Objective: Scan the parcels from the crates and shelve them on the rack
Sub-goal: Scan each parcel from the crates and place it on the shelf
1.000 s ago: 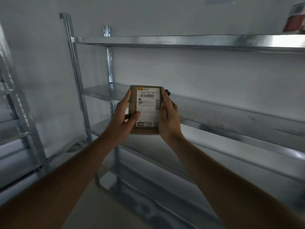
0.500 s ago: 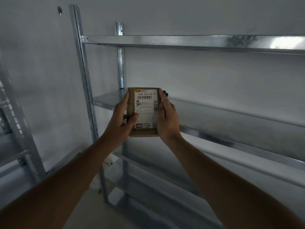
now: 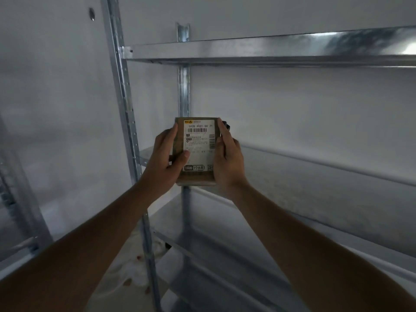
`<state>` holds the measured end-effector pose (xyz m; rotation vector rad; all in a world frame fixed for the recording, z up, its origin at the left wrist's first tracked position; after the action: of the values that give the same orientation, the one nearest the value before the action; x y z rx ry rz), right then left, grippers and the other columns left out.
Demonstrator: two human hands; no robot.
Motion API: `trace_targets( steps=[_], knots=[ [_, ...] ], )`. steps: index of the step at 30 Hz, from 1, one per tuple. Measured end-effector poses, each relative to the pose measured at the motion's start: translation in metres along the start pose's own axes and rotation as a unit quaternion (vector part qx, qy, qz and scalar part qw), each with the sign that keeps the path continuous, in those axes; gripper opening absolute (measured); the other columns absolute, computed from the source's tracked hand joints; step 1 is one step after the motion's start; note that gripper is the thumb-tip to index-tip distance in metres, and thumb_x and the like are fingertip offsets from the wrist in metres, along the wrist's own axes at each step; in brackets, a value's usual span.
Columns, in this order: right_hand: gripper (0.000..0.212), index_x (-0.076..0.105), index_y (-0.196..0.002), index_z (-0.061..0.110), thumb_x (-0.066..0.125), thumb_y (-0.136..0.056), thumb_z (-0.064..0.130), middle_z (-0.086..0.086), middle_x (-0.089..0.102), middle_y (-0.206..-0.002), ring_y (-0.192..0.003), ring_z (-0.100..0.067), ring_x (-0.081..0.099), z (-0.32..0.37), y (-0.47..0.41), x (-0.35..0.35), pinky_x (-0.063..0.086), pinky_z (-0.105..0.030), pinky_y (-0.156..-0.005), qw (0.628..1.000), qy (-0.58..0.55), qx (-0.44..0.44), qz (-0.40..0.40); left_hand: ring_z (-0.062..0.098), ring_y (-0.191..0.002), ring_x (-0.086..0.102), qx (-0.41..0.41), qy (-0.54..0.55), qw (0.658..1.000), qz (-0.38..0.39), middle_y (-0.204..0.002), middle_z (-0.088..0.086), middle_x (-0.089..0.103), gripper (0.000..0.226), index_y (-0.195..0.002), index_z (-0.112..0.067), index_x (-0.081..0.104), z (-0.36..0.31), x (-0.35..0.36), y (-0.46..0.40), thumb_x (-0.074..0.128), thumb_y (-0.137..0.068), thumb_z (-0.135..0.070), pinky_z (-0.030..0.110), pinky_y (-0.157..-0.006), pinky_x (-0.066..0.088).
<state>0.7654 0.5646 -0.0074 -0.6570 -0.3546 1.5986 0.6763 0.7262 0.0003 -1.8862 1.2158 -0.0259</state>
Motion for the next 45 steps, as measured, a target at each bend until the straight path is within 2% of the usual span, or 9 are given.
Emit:
trace_targets(
  steps=[7, 20, 25, 31, 35, 38, 41, 43, 45],
  knots=[
    [0.052, 0.034, -0.164, 0.045, 0.032, -0.115, 0.027, -0.003, 0.052, -0.132, -0.101, 0.009, 0.051, -0.031, -0.056, 0.060, 0.039, 0.005, -0.072, 0.998, 0.036, 0.035, -0.031, 0.020, -0.150, 0.035, 0.018, 0.018, 0.999, 0.031, -0.163, 0.005, 0.026, 0.068, -0.166, -0.015, 0.018, 0.080, -0.011, -0.064, 0.054, -0.108, -0.015, 0.046, -0.106, 0.056],
    [0.051, 0.033, -0.164, 0.045, 0.029, -0.115, 0.028, -0.003, 0.057, -0.140, -0.118, -0.019, 0.060, -0.059, -0.121, 0.162, 0.056, -0.032, -0.093, 0.977, 0.094, 0.131, -0.140, 0.005, -0.151, 0.025, 0.071, 0.086, 0.982, 0.152, -0.169, -0.001, 0.020, 0.067, -0.166, -0.012, 0.020, 0.208, -0.031, -0.171, 0.053, -0.108, -0.013, 0.035, -0.118, 0.044],
    [0.049, 0.035, -0.162, 0.043, 0.028, -0.116, 0.031, 0.000, 0.058, -0.134, -0.112, -0.017, 0.060, -0.076, -0.133, 0.172, 0.045, -0.014, -0.065, 0.961, 0.111, 0.196, -0.161, 0.012, -0.155, 0.027, 0.054, 0.107, 0.970, 0.210, -0.172, -0.003, 0.021, 0.065, -0.166, -0.012, 0.022, 0.237, -0.016, -0.195, 0.053, -0.109, -0.016, 0.035, -0.123, 0.036],
    [0.049, 0.036, -0.163, 0.041, 0.028, -0.116, 0.029, 0.001, 0.061, -0.134, -0.116, -0.021, 0.063, -0.092, -0.145, 0.175, 0.053, -0.023, -0.067, 0.946, 0.112, 0.263, -0.154, -0.004, -0.134, 0.036, 0.004, 0.098, 0.964, 0.247, -0.163, -0.011, 0.032, 0.063, -0.165, -0.022, 0.027, 0.263, 0.006, -0.212, 0.055, -0.109, -0.024, -0.003, -0.092, 0.035],
    [0.050, 0.039, -0.162, 0.037, 0.032, -0.115, 0.024, -0.001, 0.060, -0.143, -0.118, -0.021, 0.062, -0.101, -0.154, 0.176, 0.055, -0.029, -0.078, 0.940, 0.104, 0.289, -0.150, 0.001, -0.136, 0.034, -0.022, 0.093, 0.960, 0.264, -0.167, -0.008, 0.031, 0.063, -0.165, -0.024, 0.028, 0.273, 0.012, -0.223, 0.055, -0.109, -0.028, 0.024, -0.111, 0.037],
    [0.052, 0.041, -0.162, 0.035, 0.035, -0.112, 0.019, -0.002, 0.059, -0.145, -0.123, -0.023, 0.062, -0.109, -0.161, 0.181, 0.058, -0.034, -0.089, 0.937, 0.095, 0.304, -0.142, 0.003, -0.138, 0.034, -0.040, 0.092, 0.955, 0.279, -0.167, -0.010, 0.029, 0.062, -0.165, -0.023, 0.028, 0.282, 0.014, -0.231, 0.054, -0.109, -0.027, 0.029, -0.115, 0.036],
    [0.053, 0.041, -0.162, 0.033, 0.037, -0.111, 0.018, -0.002, 0.060, -0.143, -0.119, -0.022, 0.062, -0.116, -0.170, 0.188, 0.058, -0.032, -0.085, 0.936, 0.081, 0.318, -0.126, -0.004, -0.127, 0.045, -0.068, 0.098, 0.950, 0.289, -0.146, -0.027, 0.040, 0.050, -0.157, -0.034, 0.040, 0.293, 0.016, -0.236, 0.052, -0.110, -0.025, 0.013, -0.099, 0.040],
    [0.054, 0.040, -0.163, 0.033, 0.038, -0.111, 0.018, -0.002, 0.058, -0.143, -0.117, -0.021, 0.062, -0.120, -0.175, 0.191, 0.058, -0.031, -0.082, 0.936, 0.076, 0.323, -0.121, -0.022, -0.101, 0.054, -0.085, 0.101, 0.948, 0.289, -0.119, -0.044, 0.047, 0.038, -0.126, -0.056, 0.054, 0.296, 0.016, -0.238, 0.053, -0.109, -0.021, -0.002, -0.077, 0.041],
    [0.055, 0.038, -0.164, 0.034, 0.039, -0.111, 0.018, -0.003, 0.057, -0.145, -0.114, -0.020, 0.062, -0.122, -0.180, 0.194, 0.058, -0.029, -0.078, 0.937, 0.073, 0.323, -0.115, -0.033, -0.085, 0.053, -0.096, 0.107, 0.946, 0.290, -0.105, -0.040, 0.049, 0.041, -0.103, -0.059, 0.051, 0.299, 0.017, -0.241, 0.054, -0.109, -0.019, -0.005, -0.064, 0.040]
  ],
)
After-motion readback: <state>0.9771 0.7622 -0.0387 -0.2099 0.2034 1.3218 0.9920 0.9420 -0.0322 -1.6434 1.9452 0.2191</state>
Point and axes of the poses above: each hand's wrist, its own y-axis away from the middle knuckle, its own x-axis out of the palm, z = x × y, the point moved 5 cm from there along -y, towards the middle knuckle
